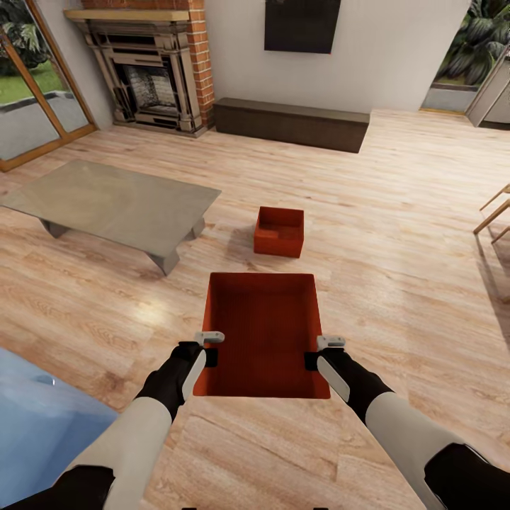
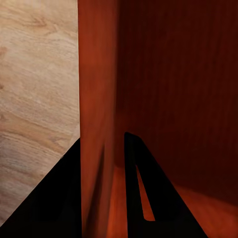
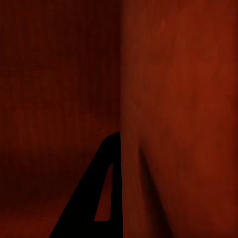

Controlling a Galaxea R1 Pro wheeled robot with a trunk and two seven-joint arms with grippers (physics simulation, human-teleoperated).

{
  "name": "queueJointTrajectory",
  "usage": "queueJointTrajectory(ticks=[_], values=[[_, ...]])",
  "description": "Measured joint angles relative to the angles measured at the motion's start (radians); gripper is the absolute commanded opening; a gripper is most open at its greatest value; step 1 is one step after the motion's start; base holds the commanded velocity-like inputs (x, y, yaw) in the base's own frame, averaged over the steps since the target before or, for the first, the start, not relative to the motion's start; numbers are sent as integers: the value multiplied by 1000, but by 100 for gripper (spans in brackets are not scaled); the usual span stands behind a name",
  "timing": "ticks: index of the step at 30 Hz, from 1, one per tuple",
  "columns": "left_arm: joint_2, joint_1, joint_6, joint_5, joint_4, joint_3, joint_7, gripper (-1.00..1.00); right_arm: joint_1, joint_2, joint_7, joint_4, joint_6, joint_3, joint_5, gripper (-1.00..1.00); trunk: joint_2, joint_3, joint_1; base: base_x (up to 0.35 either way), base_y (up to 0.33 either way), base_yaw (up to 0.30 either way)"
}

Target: Move the two storage containers from the living room to the garage. In the garage, place one container on the floor and stack the other container on top of it (either order is fine).

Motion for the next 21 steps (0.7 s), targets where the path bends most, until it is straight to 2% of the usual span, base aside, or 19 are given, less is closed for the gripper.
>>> queueJointTrajectory(ticks=[21], values=[[-1, 0, 11, -4, -10, -2, 5, -100, 0, -1, 1, 0, -2, 1, -9, -100, 0, 34, 0, 0, 0, 0]])
